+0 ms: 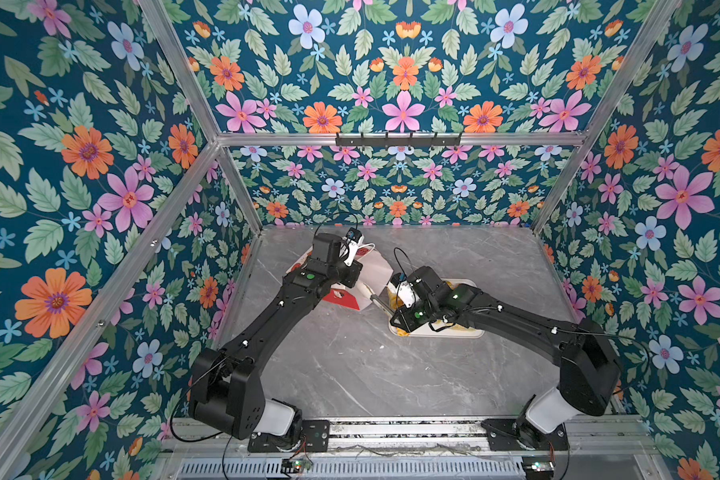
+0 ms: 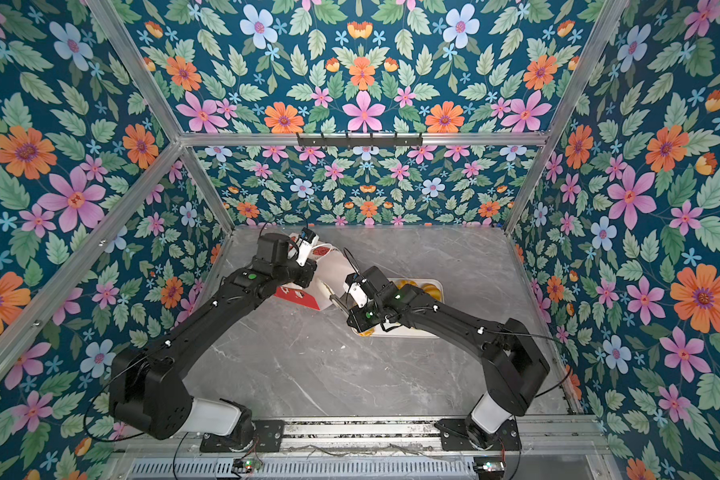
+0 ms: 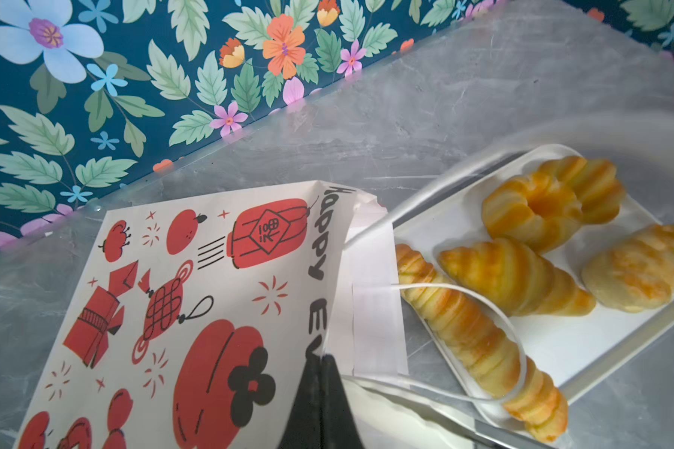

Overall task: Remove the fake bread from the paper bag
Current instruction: 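Move the right tongs into the bag opening held by the left gripper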

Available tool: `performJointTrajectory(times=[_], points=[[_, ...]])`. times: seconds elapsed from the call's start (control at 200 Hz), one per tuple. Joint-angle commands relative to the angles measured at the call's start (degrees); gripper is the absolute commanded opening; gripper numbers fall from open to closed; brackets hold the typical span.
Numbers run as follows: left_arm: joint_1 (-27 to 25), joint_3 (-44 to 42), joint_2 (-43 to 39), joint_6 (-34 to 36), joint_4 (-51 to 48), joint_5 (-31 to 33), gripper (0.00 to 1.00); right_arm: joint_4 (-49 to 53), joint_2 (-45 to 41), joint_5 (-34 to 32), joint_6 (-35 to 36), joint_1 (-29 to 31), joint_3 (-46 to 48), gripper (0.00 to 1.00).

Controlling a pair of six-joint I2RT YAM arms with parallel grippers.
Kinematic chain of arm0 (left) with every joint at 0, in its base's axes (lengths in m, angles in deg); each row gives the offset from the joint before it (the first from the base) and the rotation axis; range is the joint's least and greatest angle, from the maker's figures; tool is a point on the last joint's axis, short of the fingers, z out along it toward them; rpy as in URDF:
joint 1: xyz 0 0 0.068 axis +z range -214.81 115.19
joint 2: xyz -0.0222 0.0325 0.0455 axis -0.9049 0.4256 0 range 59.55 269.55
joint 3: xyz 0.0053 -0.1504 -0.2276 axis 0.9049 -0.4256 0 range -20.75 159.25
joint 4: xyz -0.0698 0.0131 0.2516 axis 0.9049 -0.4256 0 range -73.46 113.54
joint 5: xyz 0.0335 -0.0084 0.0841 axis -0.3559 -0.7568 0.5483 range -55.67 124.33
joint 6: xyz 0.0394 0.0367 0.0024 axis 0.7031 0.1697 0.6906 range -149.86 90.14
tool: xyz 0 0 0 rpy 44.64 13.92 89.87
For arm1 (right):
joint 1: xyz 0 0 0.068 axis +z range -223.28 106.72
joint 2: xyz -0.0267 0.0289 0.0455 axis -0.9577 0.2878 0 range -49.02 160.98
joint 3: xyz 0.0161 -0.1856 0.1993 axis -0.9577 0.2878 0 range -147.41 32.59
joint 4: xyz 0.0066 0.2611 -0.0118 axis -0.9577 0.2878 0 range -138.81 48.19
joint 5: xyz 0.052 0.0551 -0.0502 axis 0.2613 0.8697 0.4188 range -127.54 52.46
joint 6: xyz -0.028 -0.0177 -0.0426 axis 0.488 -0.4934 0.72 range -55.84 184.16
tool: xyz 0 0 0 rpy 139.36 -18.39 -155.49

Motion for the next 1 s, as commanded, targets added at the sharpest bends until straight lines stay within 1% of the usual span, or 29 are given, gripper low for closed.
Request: performJointTrajectory(times=[0.0,0.17,0.205,0.37,0.475,0.61,0.735,0.92,0.995], points=[[-0.9,-1.0,-0.8,6.9,-0.4,0.9,0.0,-8.7,0.7,4.1,-2.6,0.2,0.9,0.15],[-1.4,-5.4,-1.9,11.0,4.2,0.3,0.0,-11.9,2.0,4.8,-4.9,1.4,1.4,0.15],[-1.4,-5.9,-2.0,11.7,4.8,0.3,0.0,-12.6,4.2,5.5,-5.4,1.9,1.3,0.15],[-1.4,-7.9,-2.8,13.6,7.9,2.9,0.0,-16.1,8.5,6.9,-7.6,5.3,0.1,0.15],[-1.3,-9.8,-3.6,13.4,10.8,5.9,0.0,-18.1,11.1,7.3,-9.3,5.8,-1.1,0.15],[-1.3,-13.6,-6.3,13.5,14.8,8.0,0.0,-18.0,11.7,4.5,-9.6,5.9,-1.5,0.15],[-1.3,-15.9,-8.6,14.7,15.3,6.8,0.0,-18.4,10.9,2.4,-10.3,5.8,-0.6,0.15],[-1.2,-17.4,-9.9,14.2,14.9,5.4,0.0,-18.6,9.2,-1.1,-12.1,5.4,1.2,0.15],[-1.2,-18.2,-10.4,14.0,15.3,5.2,0.0,-18.8,8.2,-1.5,-13.0,4.7,2.6,0.15]])
